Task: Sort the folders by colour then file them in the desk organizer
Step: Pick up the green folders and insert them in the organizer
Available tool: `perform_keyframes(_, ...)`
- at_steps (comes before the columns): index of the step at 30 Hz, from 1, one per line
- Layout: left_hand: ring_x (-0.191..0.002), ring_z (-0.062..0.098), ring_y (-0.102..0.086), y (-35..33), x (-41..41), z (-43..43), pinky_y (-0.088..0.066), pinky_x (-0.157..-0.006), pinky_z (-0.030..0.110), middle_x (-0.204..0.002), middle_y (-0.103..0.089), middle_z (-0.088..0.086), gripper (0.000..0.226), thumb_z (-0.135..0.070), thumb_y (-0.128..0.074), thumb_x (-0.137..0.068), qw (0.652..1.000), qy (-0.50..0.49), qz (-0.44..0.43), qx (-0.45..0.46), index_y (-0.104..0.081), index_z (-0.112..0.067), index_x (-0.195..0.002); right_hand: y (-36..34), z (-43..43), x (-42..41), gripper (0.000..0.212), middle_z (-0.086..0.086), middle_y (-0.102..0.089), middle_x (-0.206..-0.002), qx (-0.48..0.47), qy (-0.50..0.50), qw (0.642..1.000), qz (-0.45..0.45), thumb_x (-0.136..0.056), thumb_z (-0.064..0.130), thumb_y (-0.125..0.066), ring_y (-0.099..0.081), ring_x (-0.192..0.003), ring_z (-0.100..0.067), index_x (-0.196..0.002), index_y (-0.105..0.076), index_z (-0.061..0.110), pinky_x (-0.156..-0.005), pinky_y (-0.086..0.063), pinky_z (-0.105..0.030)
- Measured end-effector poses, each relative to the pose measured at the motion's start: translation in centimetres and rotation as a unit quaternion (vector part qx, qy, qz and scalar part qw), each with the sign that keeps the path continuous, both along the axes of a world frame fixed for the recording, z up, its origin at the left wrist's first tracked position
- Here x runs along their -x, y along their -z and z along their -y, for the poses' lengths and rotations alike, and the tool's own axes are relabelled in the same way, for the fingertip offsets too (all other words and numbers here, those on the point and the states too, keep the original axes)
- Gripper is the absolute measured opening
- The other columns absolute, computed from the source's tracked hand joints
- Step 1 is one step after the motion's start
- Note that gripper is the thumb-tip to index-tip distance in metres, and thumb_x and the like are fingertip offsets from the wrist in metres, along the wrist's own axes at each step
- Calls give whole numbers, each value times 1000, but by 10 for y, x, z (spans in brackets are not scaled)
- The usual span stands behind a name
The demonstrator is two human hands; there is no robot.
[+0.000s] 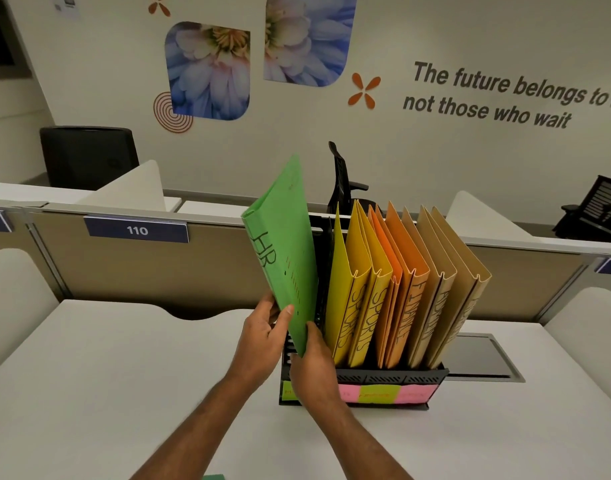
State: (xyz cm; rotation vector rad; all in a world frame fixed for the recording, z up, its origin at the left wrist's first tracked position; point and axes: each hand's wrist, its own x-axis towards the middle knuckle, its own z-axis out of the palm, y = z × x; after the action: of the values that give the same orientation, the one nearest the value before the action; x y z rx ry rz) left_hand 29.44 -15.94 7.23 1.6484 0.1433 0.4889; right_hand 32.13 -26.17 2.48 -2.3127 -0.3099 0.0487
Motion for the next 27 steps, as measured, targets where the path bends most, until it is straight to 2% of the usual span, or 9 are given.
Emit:
perform_keyframes(3,-121,7,-62,9,-1,-2,-54,-101,40,-129,-66,-4,34,-16,-53,-102,1000,-6,-18,-14,-53,-23,-135,2,-1,2,67,-1,-41,-154,13,-5,1000,0,-95,12,-60,-43,-140,-20,-153,-26,18,-112,-43,-38)
perform_keyframes(6,-121,8,-62,16,-2,-1,-55,-100,39,-130,-65,-3,36,-16,-52,-102,999,-18,-26,-19,-51,-26,-137,2,-1,2,64,0,-44,-151,18,-14,1000,0,-97,16,-58,-45,-137,-19,-153,-27,19,-111,-44,-38)
perform_keyframes(11,-120,6,-62,26,0,-2,-55,-96,24,-129,-65,-6,35,-18,-50,-103,997,-24,-52,-47,-50,-26,-137,2,1,9,60,2,-48,-148,-3,-27,1000,-3,-97,16,-59,-48,-135,-17,-150,-31,22,-108,-47,-38)
perform_keyframes(14,-118,7,-63,30,4,-2,-53,-84,10,-125,-65,-8,32,-21,-50,-103,994,-31,-73,-70,-50,-28,-135,3,1,19,61,3,-39,-155,-4,-32,999,15,-98,16,-58,-36,-143,-16,-151,-30,22,-115,-40,-37)
perform_keyframes(16,-120,11,-62,30,8,0,-51,-83,8,-127,-63,-9,36,-23,-50,-103,992,-39,-84,-83,-47,-27,-138,4,2,28,61,4,-28,-161,1,-30,999,38,-100,19,-55,-23,-150,-14,-154,-26,23,-121,-29,-33)
perform_keyframes(18,-128,14,-57,28,14,4,-48,-93,14,-135,-60,-6,42,-26,-50,-103,989,-57,-96,-98,-42,-27,-144,5,3,39,61,6,-17,-165,2,-33,998,57,-102,23,-50,-10,-152,-12,-155,-21,25,-123,-20,-32)
perform_keyframes(22,-143,19,-41,25,37,9,-39,-112,34,-157,-40,-1,57,-37,-49,-102,975,-95,-121,-158,-28,-26,-154,6,9,61,60,9,4,-166,36,-65,991,107,-105,29,-40,18,-148,-4,-157,-12,26,-126,-2,-34)
perform_keyframes(25,-145,23,-38,27,64,10,-37,-117,46,-162,-31,-1,58,-40,-46,-102,965,-114,-136,-195,-26,-27,-155,7,14,77,62,6,15,-164,76,-86,985,132,-104,32,-37,25,-148,-8,-158,-9,23,-122,12,-31)
perform_keyframes(27,-151,21,-25,31,83,11,-30,-120,44,-164,-26,-1,59,-40,-46,-102,954,-134,-143,-224,-26,-26,-155,8,17,88,62,3,18,-164,97,-94,981,138,-104,36,-35,26,-149,-11,-158,-8,22,-121,14,-31)
